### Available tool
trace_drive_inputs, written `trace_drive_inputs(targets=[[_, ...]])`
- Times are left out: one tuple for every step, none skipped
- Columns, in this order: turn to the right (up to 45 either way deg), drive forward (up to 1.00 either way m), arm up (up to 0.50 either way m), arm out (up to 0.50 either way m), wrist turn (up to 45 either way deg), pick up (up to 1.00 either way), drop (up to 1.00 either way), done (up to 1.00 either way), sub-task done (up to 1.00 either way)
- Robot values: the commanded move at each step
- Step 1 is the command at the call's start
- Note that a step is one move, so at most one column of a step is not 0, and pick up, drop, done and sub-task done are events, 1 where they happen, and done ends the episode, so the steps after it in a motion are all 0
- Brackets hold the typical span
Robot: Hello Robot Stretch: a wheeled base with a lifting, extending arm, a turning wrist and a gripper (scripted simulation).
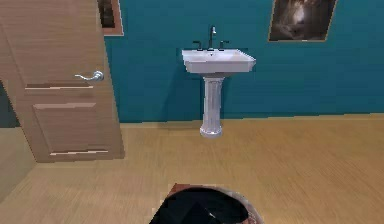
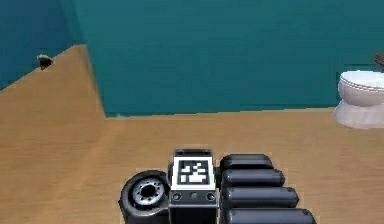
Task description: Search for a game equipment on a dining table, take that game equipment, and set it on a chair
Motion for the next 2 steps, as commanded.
trace_drive_inputs(targets=[[-3.0,0.00,0.00,0.00,0.0,0.00,0.00,0.00,0.00],[0.0,0.65,0.00,0.00,0.0,0.00,0.00,0.00,0.00]])
